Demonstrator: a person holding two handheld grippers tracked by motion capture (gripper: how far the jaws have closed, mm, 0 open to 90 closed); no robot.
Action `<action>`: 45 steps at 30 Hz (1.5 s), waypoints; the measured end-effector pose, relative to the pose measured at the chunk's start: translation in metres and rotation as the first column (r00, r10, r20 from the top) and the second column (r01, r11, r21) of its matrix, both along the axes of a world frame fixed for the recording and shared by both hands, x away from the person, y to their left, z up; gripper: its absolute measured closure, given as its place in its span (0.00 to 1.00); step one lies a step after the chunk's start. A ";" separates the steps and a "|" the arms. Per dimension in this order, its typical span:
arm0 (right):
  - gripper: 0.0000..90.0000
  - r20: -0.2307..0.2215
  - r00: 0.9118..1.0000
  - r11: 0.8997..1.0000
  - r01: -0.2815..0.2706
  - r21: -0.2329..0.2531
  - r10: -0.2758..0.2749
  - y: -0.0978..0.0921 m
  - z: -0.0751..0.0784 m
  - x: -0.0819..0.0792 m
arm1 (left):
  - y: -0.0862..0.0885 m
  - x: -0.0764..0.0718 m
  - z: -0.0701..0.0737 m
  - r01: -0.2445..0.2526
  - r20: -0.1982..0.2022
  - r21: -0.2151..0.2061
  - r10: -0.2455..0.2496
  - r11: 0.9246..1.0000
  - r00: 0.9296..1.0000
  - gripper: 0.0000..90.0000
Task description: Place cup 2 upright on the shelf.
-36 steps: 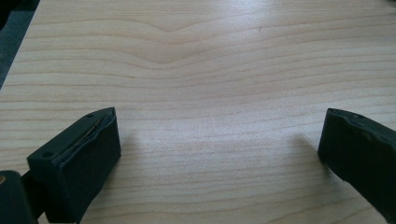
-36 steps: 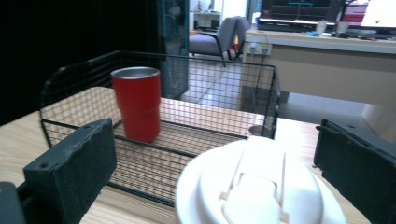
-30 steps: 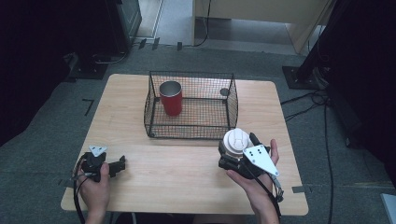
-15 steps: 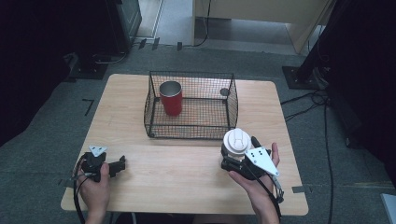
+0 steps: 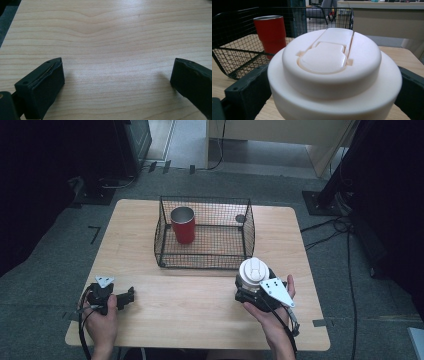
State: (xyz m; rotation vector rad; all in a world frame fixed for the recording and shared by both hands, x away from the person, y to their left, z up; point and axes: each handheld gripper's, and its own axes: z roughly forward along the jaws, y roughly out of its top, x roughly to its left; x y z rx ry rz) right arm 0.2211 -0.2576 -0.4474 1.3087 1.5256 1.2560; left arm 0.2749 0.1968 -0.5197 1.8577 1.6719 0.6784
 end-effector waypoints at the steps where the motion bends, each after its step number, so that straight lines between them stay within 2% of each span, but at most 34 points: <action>1: 0.00 0.000 1.000 1.000 0.000 0.000 0.000 0.000 0.000 0.000 | 0.000 0.000 0.000 0.001 -0.001 0.001 -0.001 1.000 1.000 0.00; 18: 0.01 -0.009 1.000 1.000 0.019 0.023 -0.018 0.007 -0.013 0.007 | 0.000 0.000 0.000 0.001 -0.001 0.001 -0.001 1.000 1.000 0.00; 20: 0.01 -0.005 1.000 1.000 0.021 0.022 -0.021 0.007 -0.013 0.007 | 0.000 0.000 0.000 0.001 -0.001 0.001 -0.001 1.000 1.000 0.00; 24: 0.09 0.002 1.000 0.999 0.029 0.026 -0.029 0.007 -0.014 0.008 | 0.000 0.000 0.000 0.001 -0.001 0.001 -0.001 1.000 1.000 0.00; 27: 0.12 0.006 1.000 0.999 0.018 0.029 -0.018 0.006 -0.016 0.007 | 0.000 0.000 0.000 0.001 -0.001 0.001 -0.001 1.000 1.000 0.00; 31: 0.13 0.016 1.000 1.000 0.011 0.016 -0.011 0.006 -0.017 0.006 | 0.000 0.000 0.000 0.000 0.000 0.000 0.000 1.000 1.000 0.00; 33: 0.18 0.025 0.999 1.000 0.025 -0.001 -0.025 0.007 -0.018 0.005 | 0.000 0.000 0.000 0.001 -0.001 0.001 -0.001 1.000 1.000 0.00; 45: 0.18 0.054 0.998 1.000 0.015 0.012 -0.015 0.009 -0.020 0.003 | 0.000 0.000 0.000 0.000 0.000 0.000 0.000 1.000 1.000 0.00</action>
